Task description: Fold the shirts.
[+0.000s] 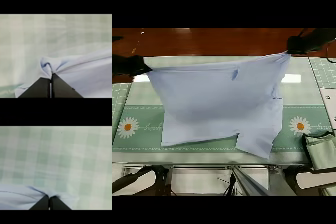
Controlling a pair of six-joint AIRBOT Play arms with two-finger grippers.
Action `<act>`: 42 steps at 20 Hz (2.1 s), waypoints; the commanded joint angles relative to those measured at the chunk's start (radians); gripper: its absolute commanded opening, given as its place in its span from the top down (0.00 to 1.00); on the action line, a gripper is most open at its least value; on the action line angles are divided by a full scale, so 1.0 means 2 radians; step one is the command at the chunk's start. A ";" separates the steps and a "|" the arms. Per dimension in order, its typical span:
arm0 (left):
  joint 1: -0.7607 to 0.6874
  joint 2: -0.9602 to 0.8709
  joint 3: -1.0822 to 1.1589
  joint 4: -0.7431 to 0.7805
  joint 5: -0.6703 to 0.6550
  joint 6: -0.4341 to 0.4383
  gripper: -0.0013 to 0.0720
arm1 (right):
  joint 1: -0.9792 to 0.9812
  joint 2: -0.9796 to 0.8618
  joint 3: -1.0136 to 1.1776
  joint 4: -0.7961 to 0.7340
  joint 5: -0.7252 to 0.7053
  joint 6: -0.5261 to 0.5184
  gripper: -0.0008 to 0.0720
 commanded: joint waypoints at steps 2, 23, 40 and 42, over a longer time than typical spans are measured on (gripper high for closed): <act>-0.002 -0.103 -0.002 -0.021 0.093 0.028 0.96 | 0.004 -0.075 0.000 -0.001 -0.112 0.021 0.96; -0.002 -0.212 0.028 0.019 -0.080 -0.057 0.96 | 0.004 -0.140 0.001 -0.016 0.189 0.027 0.96; 0.198 0.073 -0.310 0.018 -0.163 0.035 0.19 | -0.208 0.057 -0.213 0.043 0.155 -0.079 0.30; 0.234 0.095 -0.366 -0.006 -0.162 0.043 0.19 | -0.233 0.094 -0.293 0.083 0.096 -0.105 0.30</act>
